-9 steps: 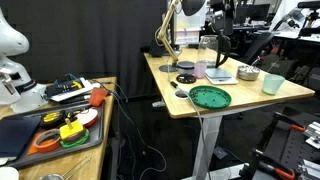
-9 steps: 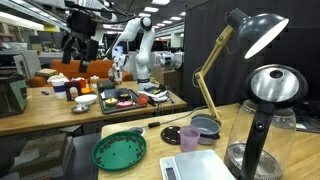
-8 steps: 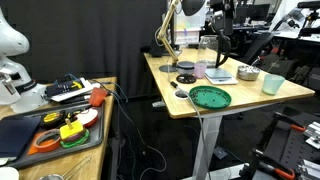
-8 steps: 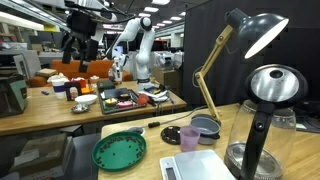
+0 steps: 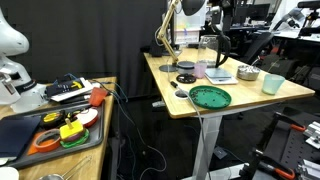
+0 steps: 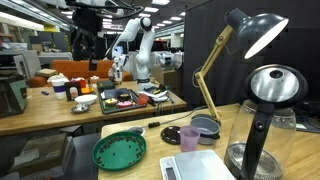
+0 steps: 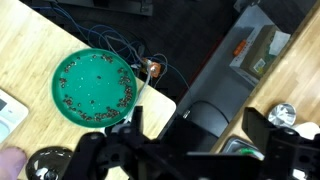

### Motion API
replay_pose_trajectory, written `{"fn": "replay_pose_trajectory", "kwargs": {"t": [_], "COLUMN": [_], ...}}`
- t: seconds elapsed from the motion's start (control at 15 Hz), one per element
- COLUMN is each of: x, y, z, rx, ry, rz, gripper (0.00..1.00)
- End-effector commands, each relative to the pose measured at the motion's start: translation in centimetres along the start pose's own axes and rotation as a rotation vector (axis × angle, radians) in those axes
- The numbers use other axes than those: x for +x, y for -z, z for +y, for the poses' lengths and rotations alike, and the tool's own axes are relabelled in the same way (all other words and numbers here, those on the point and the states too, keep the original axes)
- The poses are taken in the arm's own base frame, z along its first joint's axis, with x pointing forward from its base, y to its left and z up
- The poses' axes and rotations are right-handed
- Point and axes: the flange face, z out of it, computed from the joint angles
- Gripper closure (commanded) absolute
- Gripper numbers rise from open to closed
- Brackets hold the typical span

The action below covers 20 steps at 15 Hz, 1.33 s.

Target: Pour the contents in the blue cup onto the green plate

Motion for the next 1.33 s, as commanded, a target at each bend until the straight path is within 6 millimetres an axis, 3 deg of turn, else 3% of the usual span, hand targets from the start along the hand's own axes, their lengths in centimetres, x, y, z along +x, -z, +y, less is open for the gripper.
{"fn": "replay_pose_trajectory", "kwargs": {"t": [0.0, 0.27, 0.4, 0.47, 0.6, 1.13, 1.27], "x": [-2.9, -6.8, -8.0, -7.3, -8.1, -8.1, -8.3], "y": [0.9, 0.8, 1.0, 1.0, 1.1, 1.1, 1.9], "z": [3.1, 8.0, 9.4, 9.2, 9.6, 9.5, 10.1], "rx": [0.079, 0.122, 0.129, 0.116, 0.121, 0.118, 0.101], "ry": [-0.045, -0.174, -0.215, -0.190, -0.202, -0.202, -0.239], "rz": [0.115, 0.147, 0.168, 0.124, 0.142, 0.150, 0.212], "gripper": [0.00, 0.00, 0.00, 0.00, 0.00, 0.00, 0.00]}}
